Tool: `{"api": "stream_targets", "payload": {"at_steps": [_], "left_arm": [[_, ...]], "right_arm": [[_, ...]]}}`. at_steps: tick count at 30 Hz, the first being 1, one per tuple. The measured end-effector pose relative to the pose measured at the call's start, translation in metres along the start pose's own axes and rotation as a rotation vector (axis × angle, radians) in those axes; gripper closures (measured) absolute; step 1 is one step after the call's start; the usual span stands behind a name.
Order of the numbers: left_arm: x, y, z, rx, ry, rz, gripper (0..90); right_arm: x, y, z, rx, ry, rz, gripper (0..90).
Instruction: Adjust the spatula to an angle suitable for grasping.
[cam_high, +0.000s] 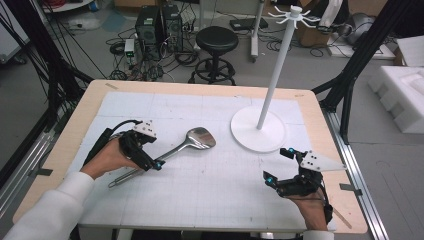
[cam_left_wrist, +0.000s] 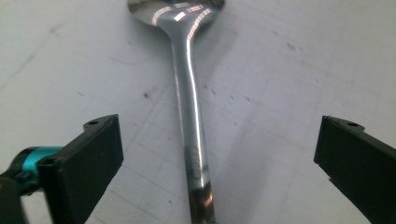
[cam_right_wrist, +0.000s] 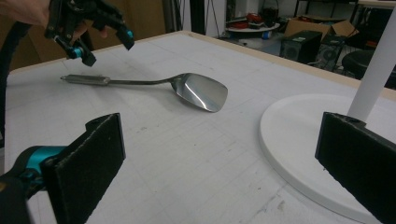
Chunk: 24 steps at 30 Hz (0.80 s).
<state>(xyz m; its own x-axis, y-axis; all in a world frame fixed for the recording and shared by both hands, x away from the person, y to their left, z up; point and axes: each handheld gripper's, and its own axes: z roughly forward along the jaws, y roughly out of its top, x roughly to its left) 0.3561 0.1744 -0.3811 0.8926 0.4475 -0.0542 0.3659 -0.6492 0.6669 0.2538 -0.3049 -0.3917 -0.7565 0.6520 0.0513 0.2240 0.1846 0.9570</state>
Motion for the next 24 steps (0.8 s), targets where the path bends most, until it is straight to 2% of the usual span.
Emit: {"api": "stream_targets", "payload": {"at_steps": [2,6,7,9,16,20,24], "left_arm": [[0.001,0.001,-0.001,-0.041,-0.011,-0.037,1.7],[0.003,0.001,0.002,-0.018,0.023,-0.037,1.7],[0.004,0.001,0.004,-0.005,0.034,-0.026,1.7],[0.006,0.001,0.008,0.000,0.043,-0.035,1.7],[0.010,0.002,0.023,-0.023,0.036,-0.061,1.7],[0.011,0.002,0.027,-0.029,0.045,-0.057,1.7],[0.010,0.003,0.034,0.021,0.052,-0.031,1.7]], "right_arm": [[0.000,0.001,0.000,-0.003,0.001,-0.004,0.4],[0.001,0.002,0.001,-0.002,0.004,-0.007,0.4],[0.002,0.002,0.001,0.000,0.006,-0.005,0.4],[0.002,0.002,0.001,0.000,0.006,-0.007,0.4],[0.002,0.001,0.002,0.005,0.008,-0.004,0.4],[0.002,0.001,0.002,0.004,0.008,-0.002,0.4],[0.001,0.001,0.002,0.002,0.008,-0.004,0.4]]}}
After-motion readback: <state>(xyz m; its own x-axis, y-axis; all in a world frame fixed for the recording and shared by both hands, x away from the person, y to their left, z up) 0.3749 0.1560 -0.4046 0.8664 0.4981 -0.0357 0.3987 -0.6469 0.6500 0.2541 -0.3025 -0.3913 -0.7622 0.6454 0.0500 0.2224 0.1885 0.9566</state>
